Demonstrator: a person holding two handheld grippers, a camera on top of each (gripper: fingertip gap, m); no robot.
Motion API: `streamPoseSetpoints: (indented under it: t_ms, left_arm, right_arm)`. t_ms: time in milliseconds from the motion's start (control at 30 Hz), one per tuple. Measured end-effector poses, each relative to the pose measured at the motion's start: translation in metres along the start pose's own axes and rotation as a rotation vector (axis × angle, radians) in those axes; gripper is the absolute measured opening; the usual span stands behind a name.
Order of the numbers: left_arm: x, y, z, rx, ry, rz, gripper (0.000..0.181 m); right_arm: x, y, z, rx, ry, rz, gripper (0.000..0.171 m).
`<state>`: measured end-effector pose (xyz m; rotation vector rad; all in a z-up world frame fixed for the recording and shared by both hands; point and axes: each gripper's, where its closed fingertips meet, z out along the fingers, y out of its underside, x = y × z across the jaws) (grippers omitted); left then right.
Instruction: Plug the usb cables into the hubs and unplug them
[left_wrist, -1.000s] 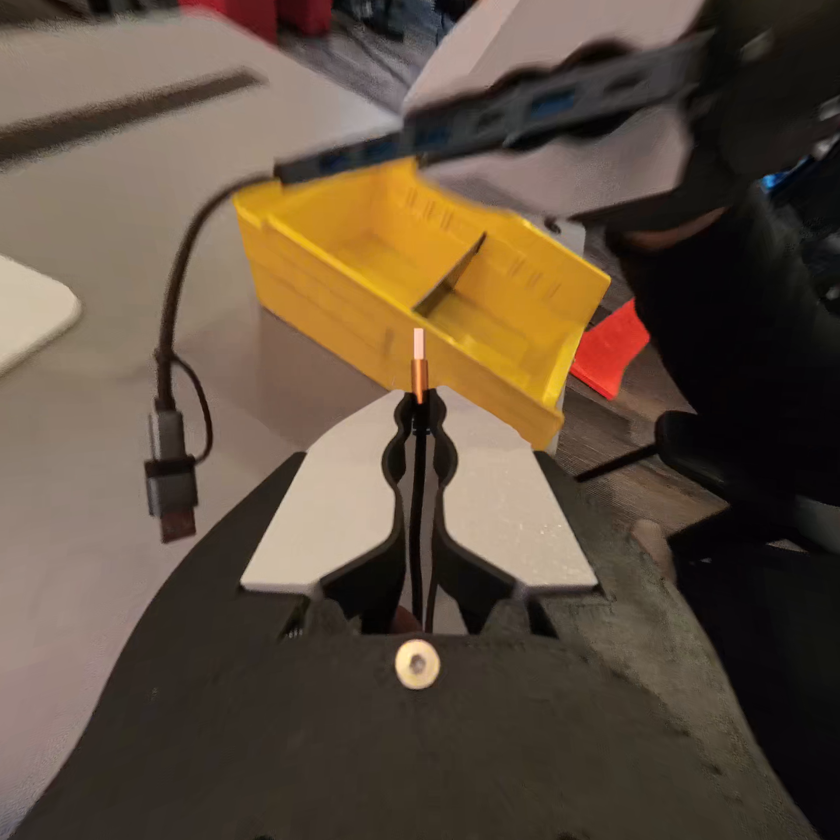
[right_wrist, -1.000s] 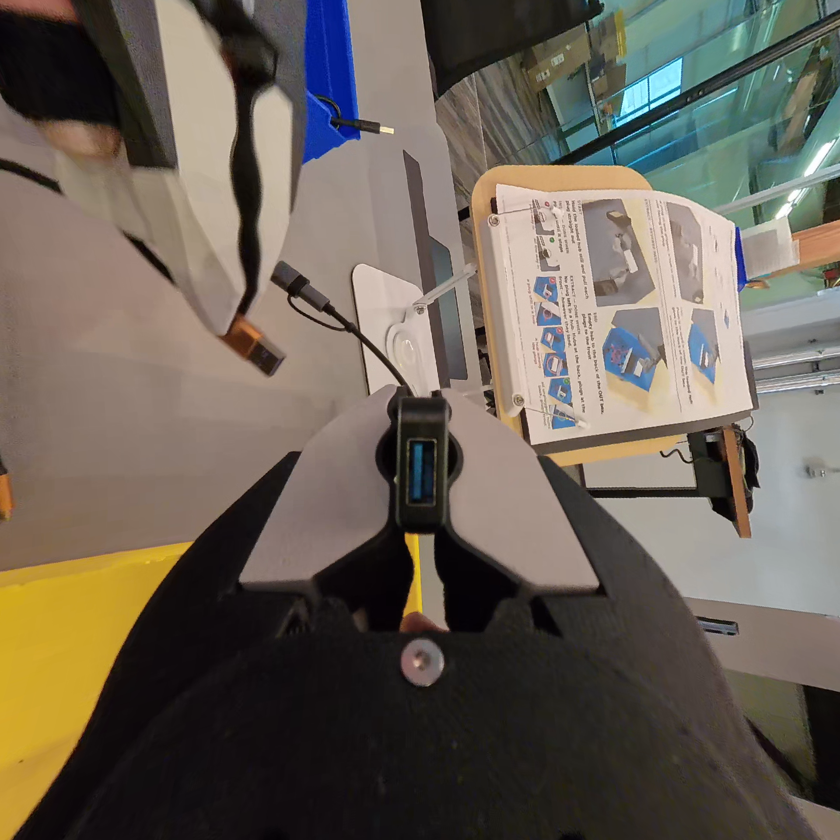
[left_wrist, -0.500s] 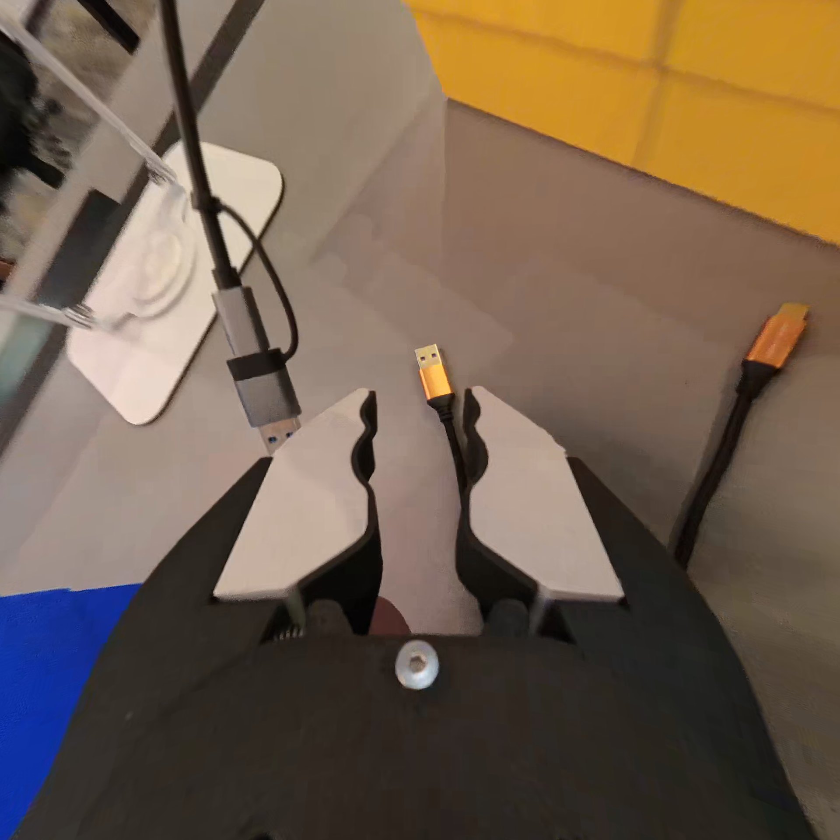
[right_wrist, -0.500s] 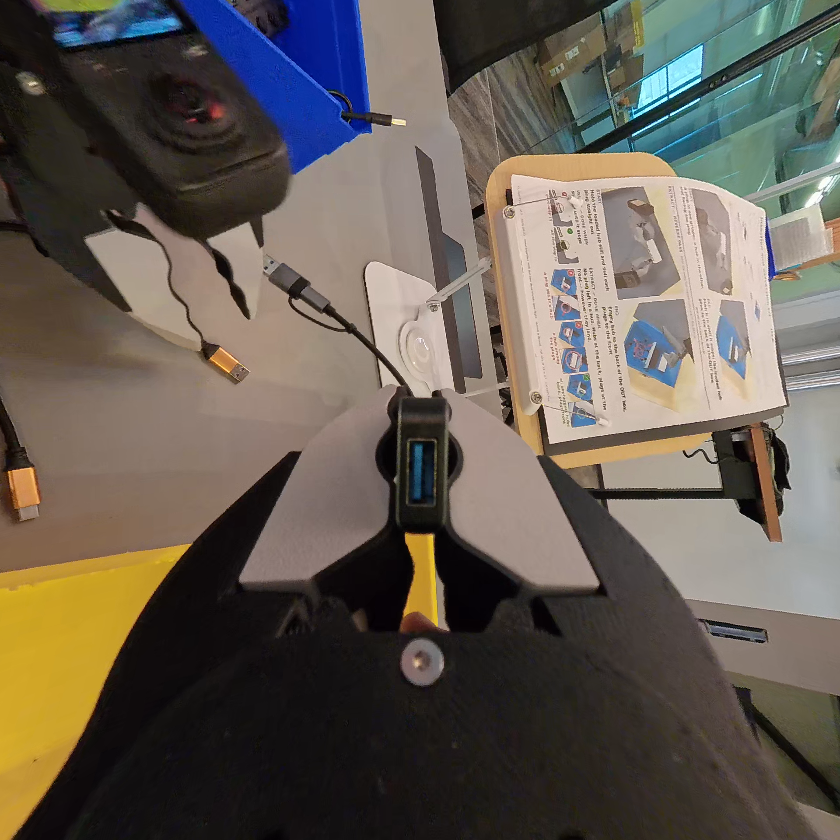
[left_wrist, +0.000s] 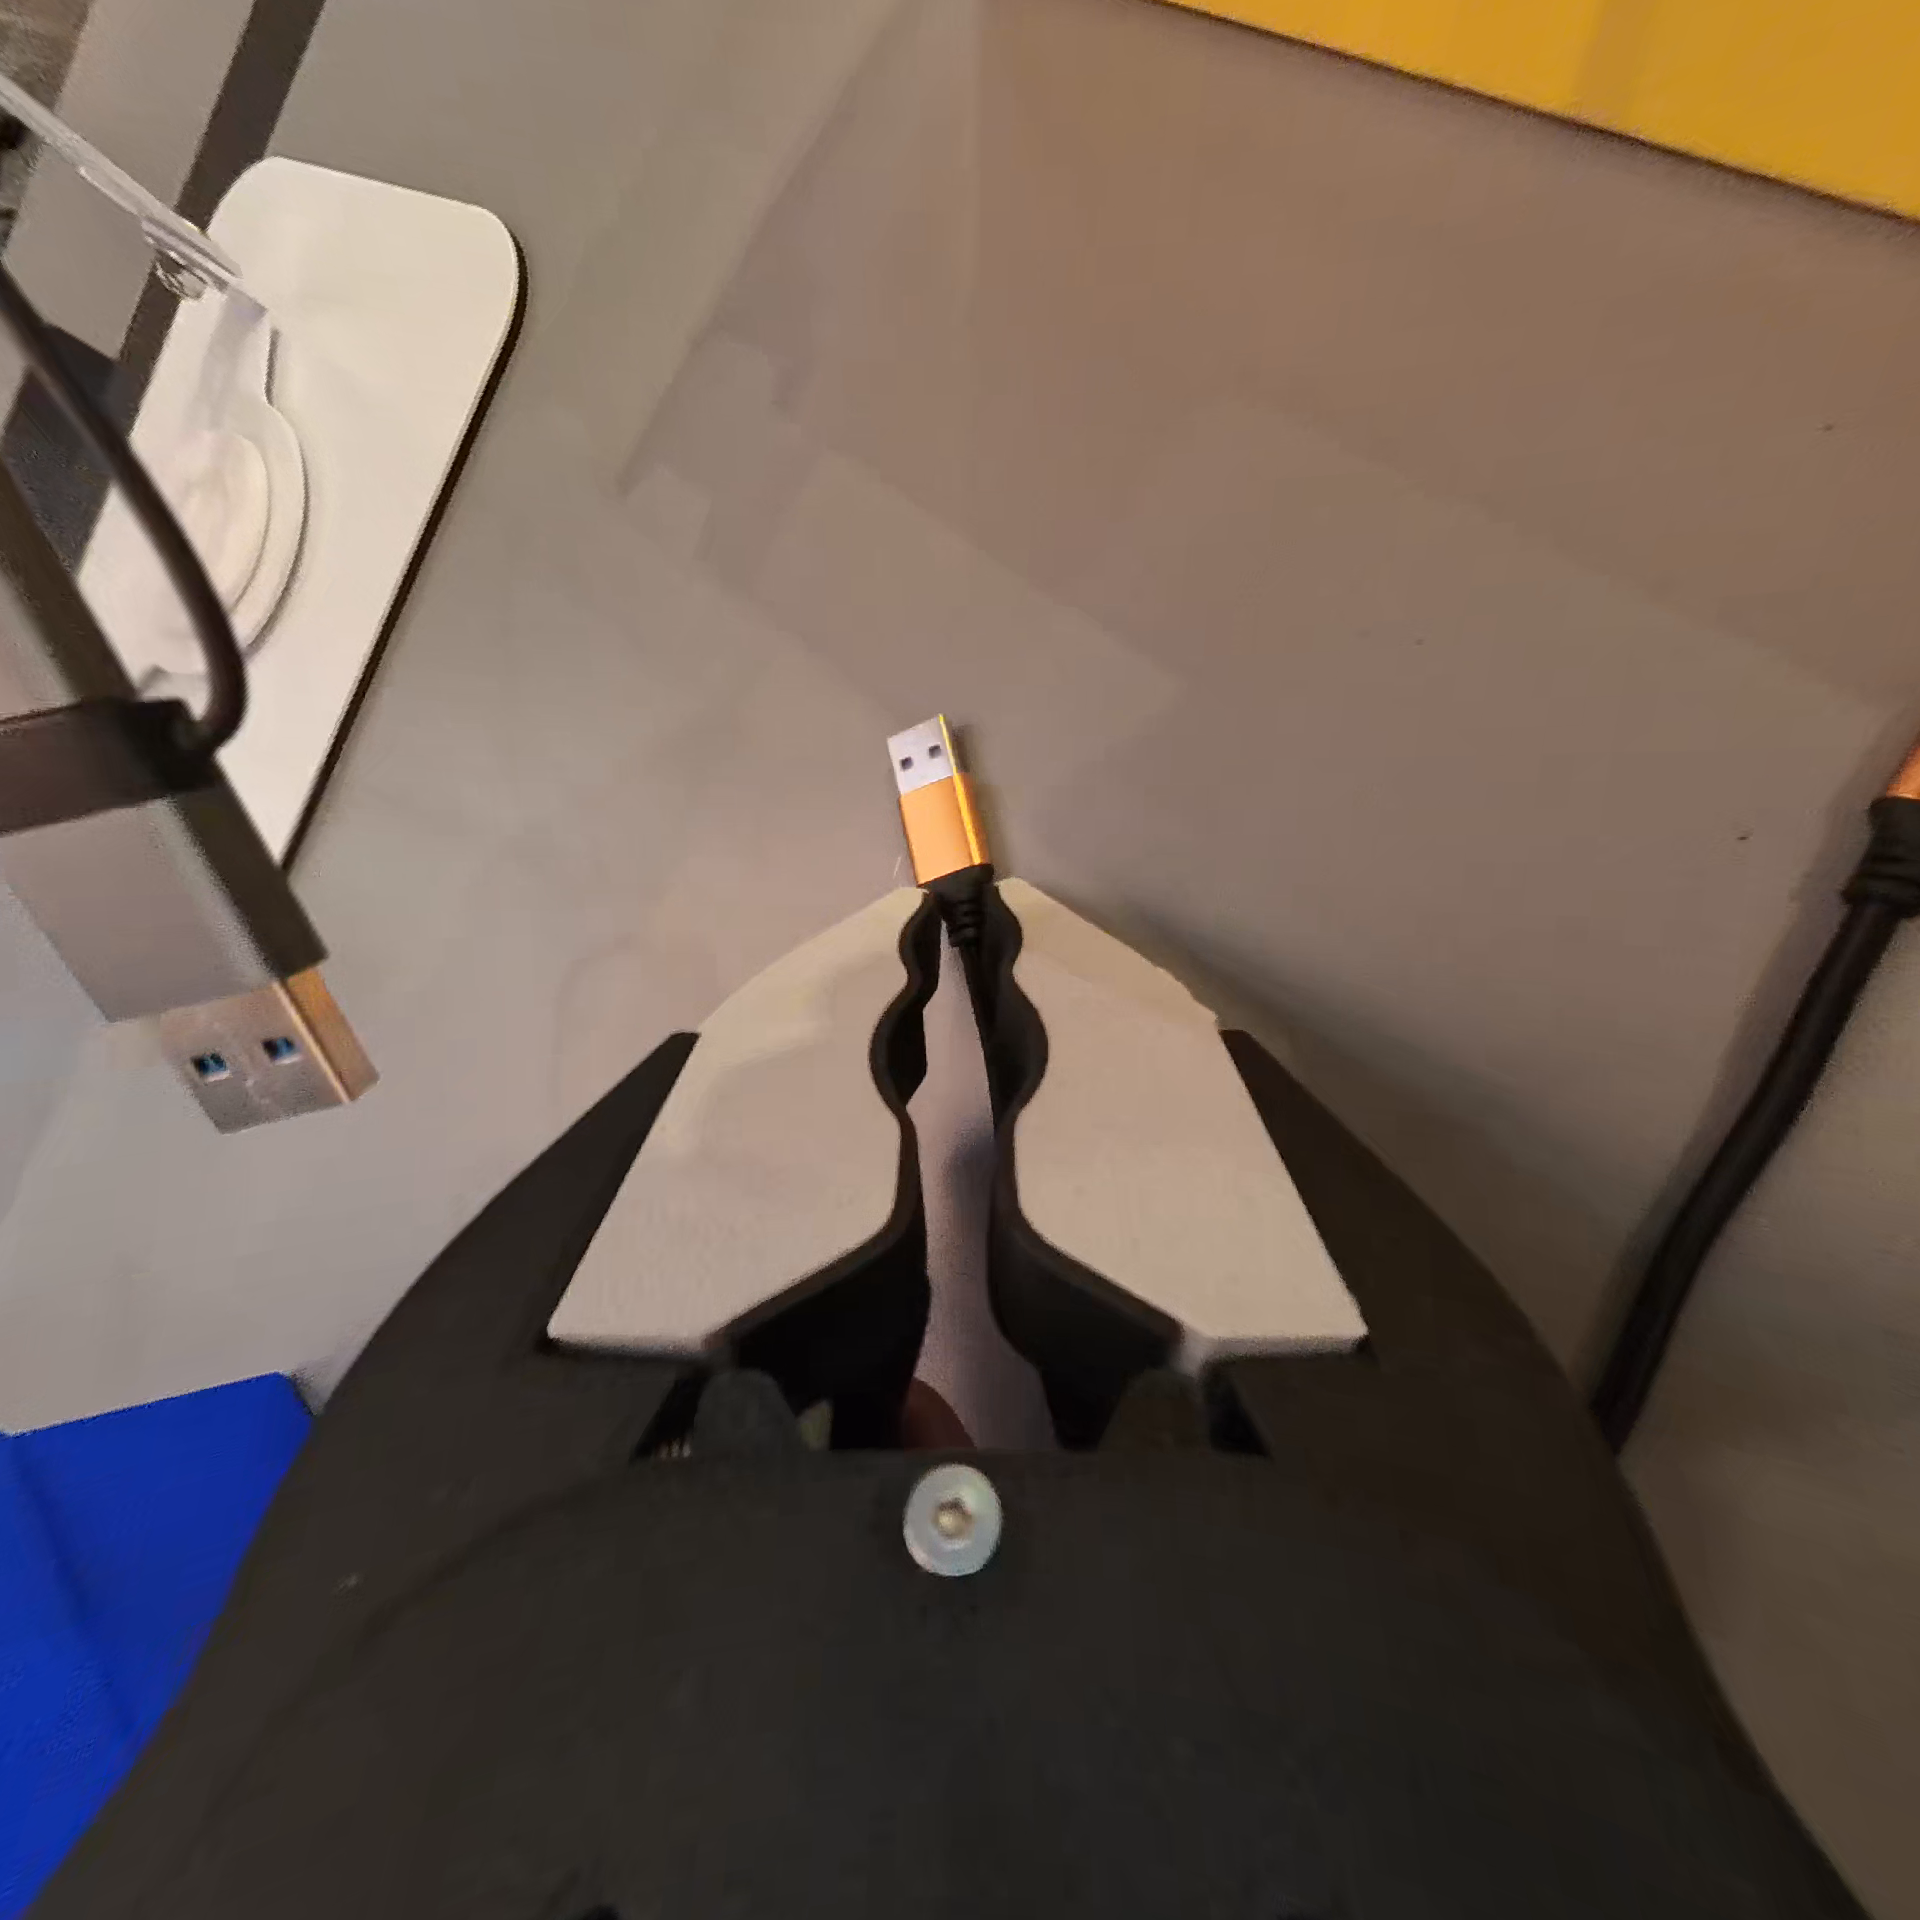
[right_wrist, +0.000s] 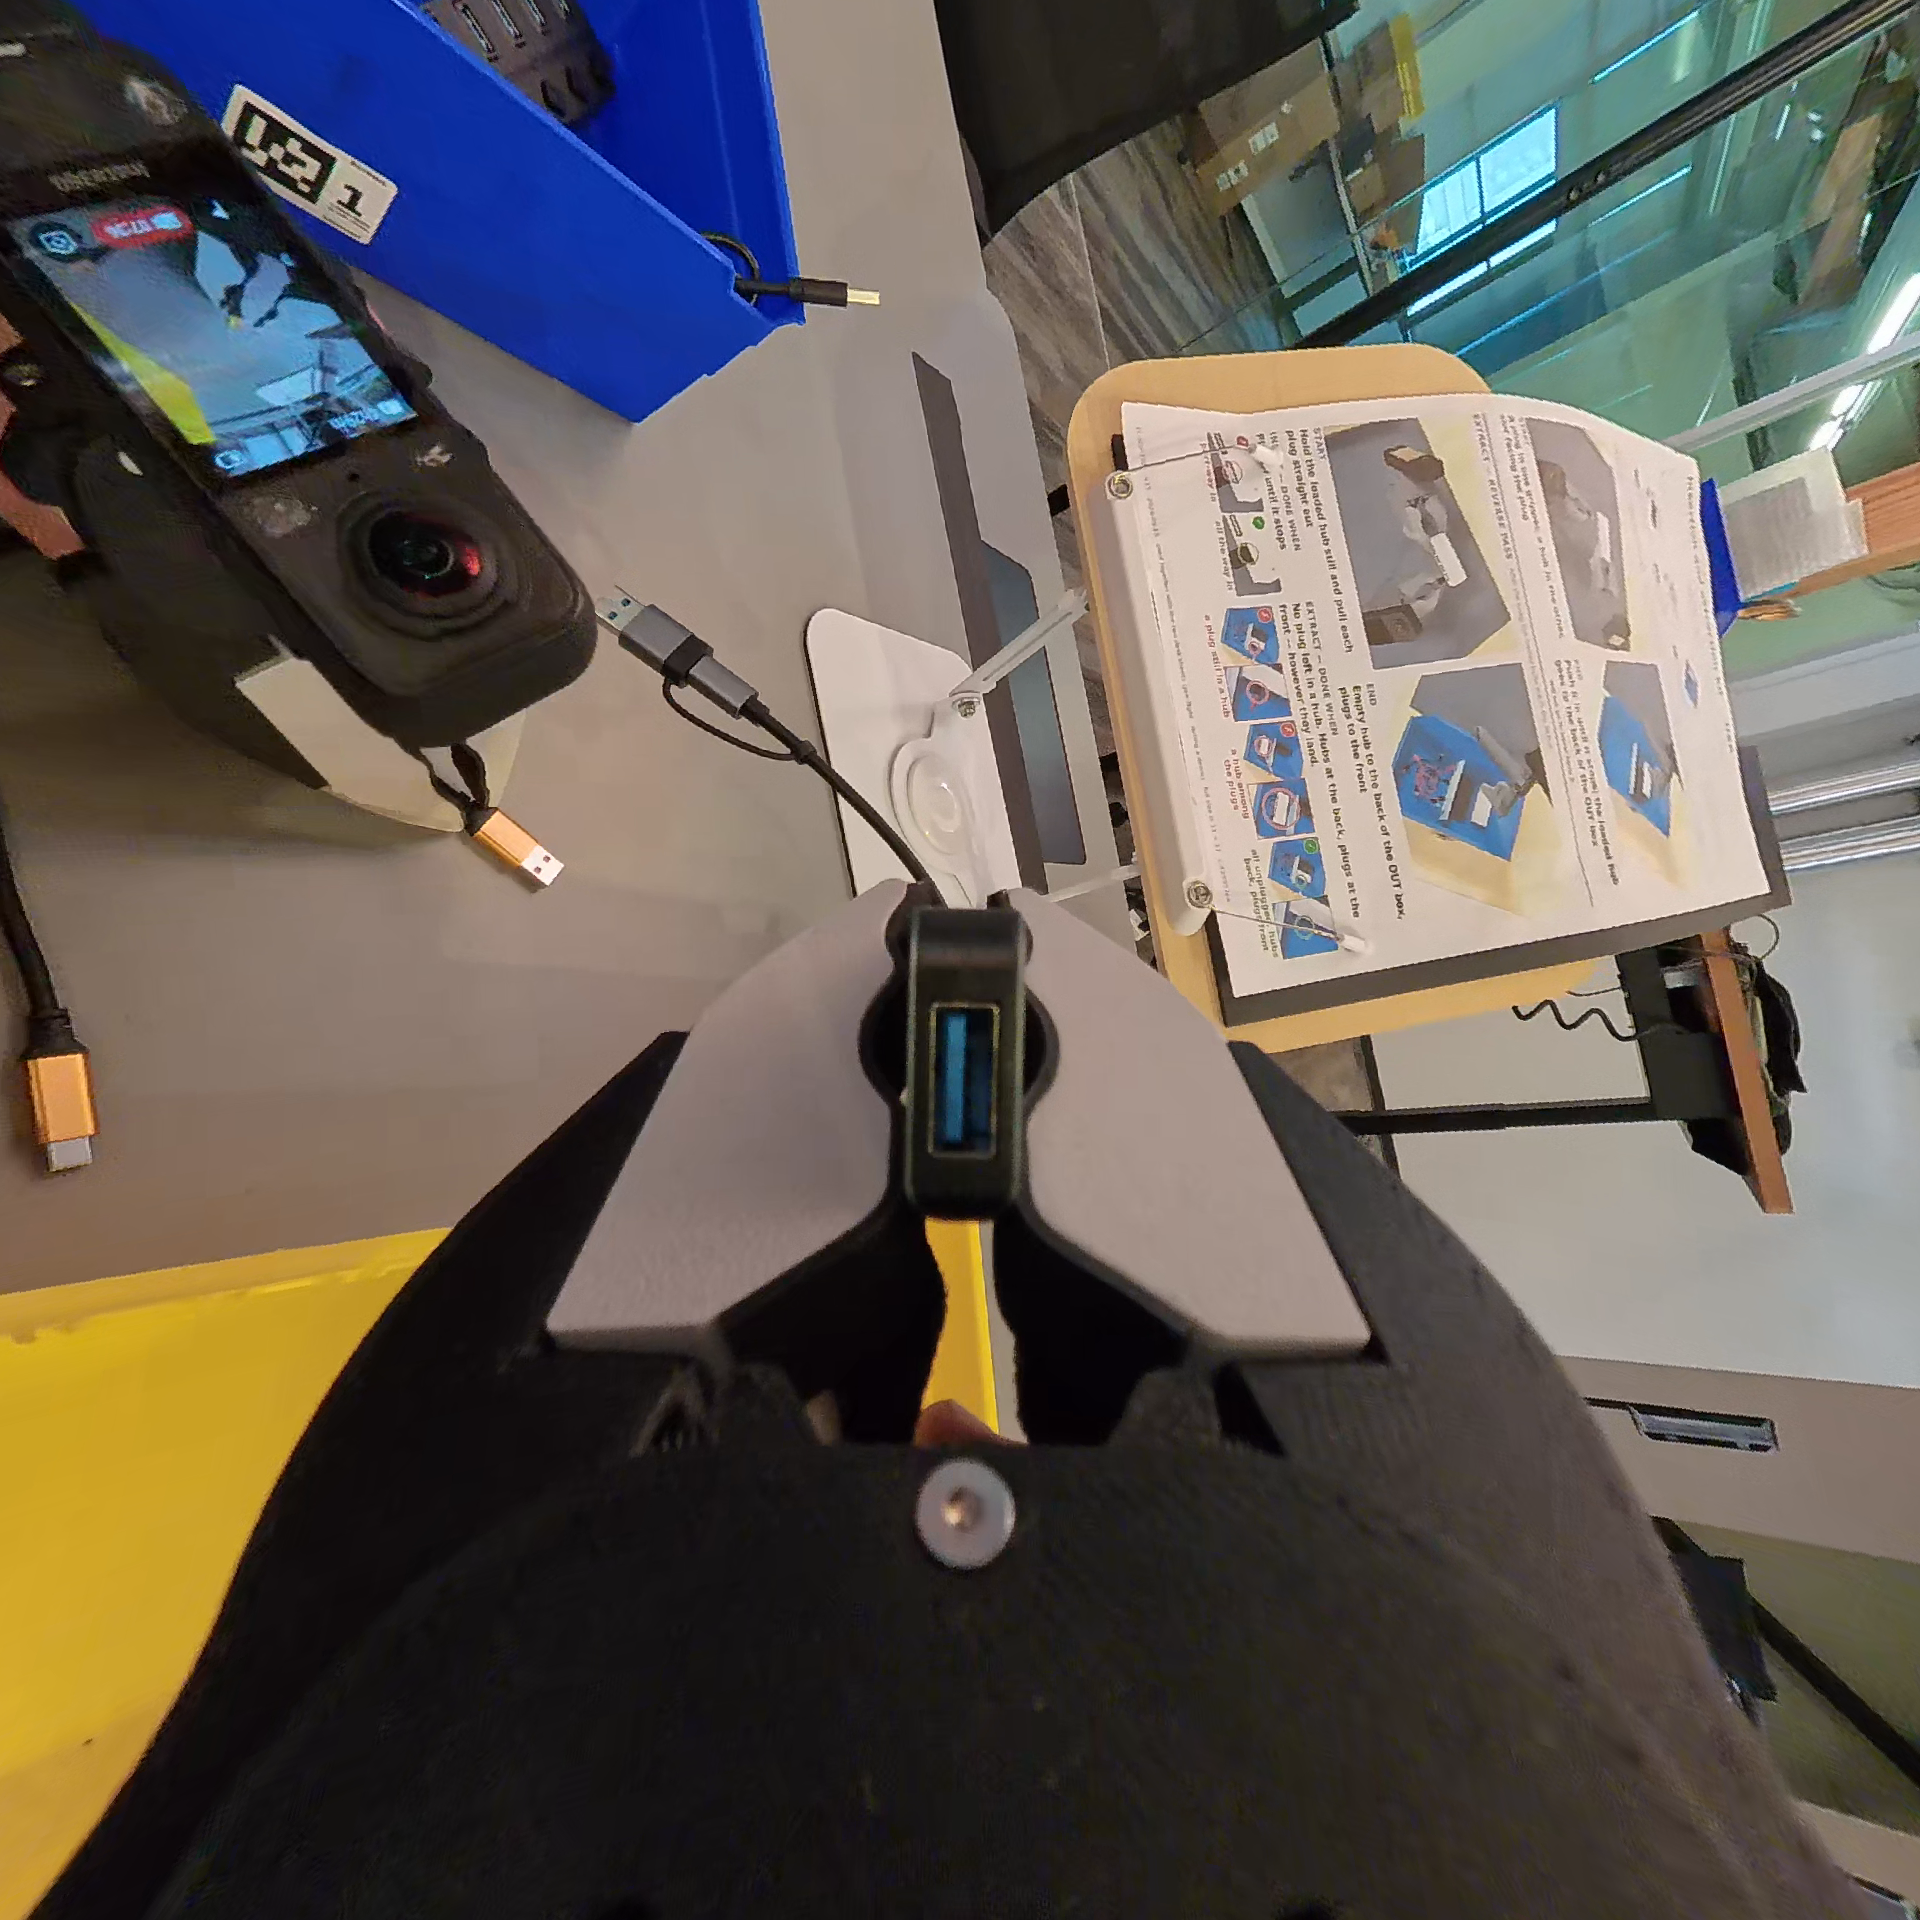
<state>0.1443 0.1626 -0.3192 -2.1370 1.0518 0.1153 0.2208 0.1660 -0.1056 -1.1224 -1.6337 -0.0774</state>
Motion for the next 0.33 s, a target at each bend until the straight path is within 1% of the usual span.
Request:
streamPoseSetpoints:
  t_ms: [33, 100, 267, 333]
  left_arm:
    - [-0.0002, 0.0, -0.0001, 0.002, 0.006, -0.004, 0.007]
    - [-0.0001, -0.0002, -0.0006, 0.004, 0.027, -0.009, 0.007]
    - [-0.0012, -0.0003, -0.001, 0.037, 0.133, -0.139, 0.005]
    - [-0.0038, -0.0001, -0.0026, 0.05, 0.137, -0.154, 0.005]
  right_arm:
    - [0.0001, 0.0, -0.0003, 0.0, 0.0, 0.0, 0.01]
    - [0.0, -0.0003, -0.0009, 0.002, -0.001, 0.003, 0.01]
    - [0.0008, 0.0004, -0.0016, 0.011, -0.002, 0.014, 0.011]
    - [0.0017, -0.0009, -0.0024, 0.032, 0.001, 0.026, 0.01]
